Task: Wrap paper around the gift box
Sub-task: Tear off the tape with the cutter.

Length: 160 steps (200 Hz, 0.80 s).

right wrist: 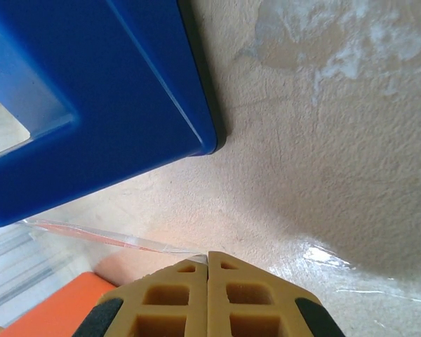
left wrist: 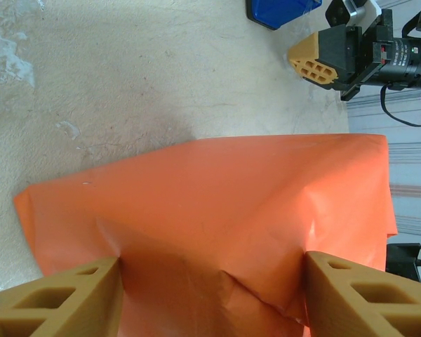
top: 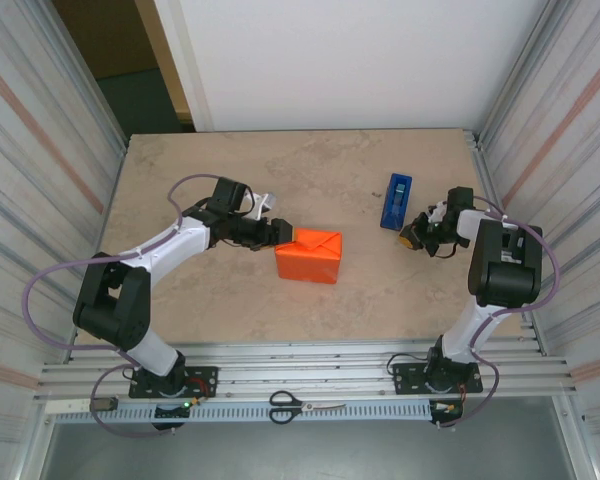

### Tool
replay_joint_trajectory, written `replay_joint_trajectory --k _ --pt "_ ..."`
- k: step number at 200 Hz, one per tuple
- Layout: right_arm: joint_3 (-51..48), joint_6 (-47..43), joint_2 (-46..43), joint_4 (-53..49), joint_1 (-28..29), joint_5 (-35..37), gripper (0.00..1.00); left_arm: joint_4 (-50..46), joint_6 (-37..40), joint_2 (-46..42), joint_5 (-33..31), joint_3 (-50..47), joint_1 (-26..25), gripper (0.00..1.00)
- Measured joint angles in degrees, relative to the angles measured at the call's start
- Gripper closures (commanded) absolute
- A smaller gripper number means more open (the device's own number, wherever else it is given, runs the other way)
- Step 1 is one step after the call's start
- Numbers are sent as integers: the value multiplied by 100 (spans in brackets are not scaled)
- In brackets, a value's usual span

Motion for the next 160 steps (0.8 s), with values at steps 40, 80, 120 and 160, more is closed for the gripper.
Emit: replay_joint_trajectory --k 40,80,120,160 --pt "-7 -4 22 -369 -28 190 100 0 0 0 0 0 0 37" --pt "-46 -31 -278 -549 4 -26 100 0 0 0 0 0 0 37" --pt "-98 -87 -1676 -994 323 -697 100 -2 -4 -15 -13 0 -7 37" --pt "2 450 -2798 -1075 979 -1207 100 -4 -22 -57 -96 0 -33 36"
